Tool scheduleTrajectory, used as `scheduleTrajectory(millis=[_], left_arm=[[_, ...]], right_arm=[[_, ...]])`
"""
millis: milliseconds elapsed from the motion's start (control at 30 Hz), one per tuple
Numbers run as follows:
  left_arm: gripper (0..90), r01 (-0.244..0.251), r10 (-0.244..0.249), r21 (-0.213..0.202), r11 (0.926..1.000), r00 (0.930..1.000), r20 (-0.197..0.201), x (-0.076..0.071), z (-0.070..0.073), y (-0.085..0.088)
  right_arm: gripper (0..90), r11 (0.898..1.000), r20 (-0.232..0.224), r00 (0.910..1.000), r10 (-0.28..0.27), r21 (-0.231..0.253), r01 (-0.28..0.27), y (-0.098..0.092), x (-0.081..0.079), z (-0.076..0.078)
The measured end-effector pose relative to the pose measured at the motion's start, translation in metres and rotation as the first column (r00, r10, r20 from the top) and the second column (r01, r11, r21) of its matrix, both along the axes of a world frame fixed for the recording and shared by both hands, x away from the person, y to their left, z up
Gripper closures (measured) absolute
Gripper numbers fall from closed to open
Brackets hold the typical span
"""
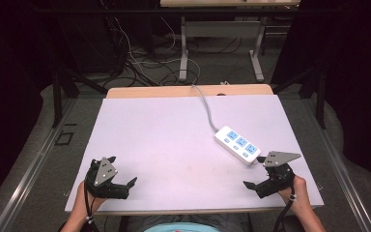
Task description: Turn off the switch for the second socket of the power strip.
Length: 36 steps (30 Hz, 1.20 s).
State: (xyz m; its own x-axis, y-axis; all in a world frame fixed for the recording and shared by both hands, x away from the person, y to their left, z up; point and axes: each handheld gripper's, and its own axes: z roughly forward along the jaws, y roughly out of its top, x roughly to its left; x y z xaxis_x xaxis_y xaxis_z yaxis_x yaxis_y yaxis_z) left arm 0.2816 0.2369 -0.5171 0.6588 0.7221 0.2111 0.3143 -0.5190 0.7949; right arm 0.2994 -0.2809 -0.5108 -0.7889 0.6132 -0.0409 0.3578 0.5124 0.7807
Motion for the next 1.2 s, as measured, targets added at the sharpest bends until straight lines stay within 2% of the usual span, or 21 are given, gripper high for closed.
scheduleTrajectory(millis=[100,133,167,333,400,867,1200], left_arm=[[0.6,0.001,-0.001,0.011,0.9999,1.0,0.006,0.0,0.0,0.0],[0.6,0.004,-0.004,0.013,0.9999,1.0,0.007,0.0,0.0,0.0],[0.6,0.002,-0.002,-0.001,1.0,1.0,0.002,0.001,0.0,-0.001],[0.6,0.0,0.0,0.006,1.0,1.0,0.007,0.002,0.0,0.0],[0.6,0.0,0.0,0.005,1.0,1.0,-0.003,0.002,-0.001,0.0],[0.7,0.005,-0.005,0.001,1.0,1.0,-0.002,0.003,-0.002,-0.001],[0.7,0.004,-0.004,0.008,1.0,0.9999,-0.009,0.003,-0.002,-0.002]], right_arm=[[0.0,1.0,-0.003,1.0,0.007,-0.018,-0.007,0.0,0.003,0.001],[0.0,1.0,-0.009,1.0,-0.001,-0.016,0.001,0.0,0.003,0.001],[0.0,1.0,-0.007,1.0,-0.003,-0.016,0.003,0.0,0.004,0.0],[0.0,1.0,-0.012,0.9999,-0.009,-0.018,0.008,0.0,0.007,0.002],[0.2,1.0,-0.004,1.0,-0.007,-0.017,0.007,0.0,0.009,0.003],[0.6,0.999,-0.004,0.9986,-0.052,-0.009,0.052,0.003,0.021,0.011],[0.8,0.998,0.009,0.9985,-0.055,-0.021,0.055,0.009,0.034,0.016]])
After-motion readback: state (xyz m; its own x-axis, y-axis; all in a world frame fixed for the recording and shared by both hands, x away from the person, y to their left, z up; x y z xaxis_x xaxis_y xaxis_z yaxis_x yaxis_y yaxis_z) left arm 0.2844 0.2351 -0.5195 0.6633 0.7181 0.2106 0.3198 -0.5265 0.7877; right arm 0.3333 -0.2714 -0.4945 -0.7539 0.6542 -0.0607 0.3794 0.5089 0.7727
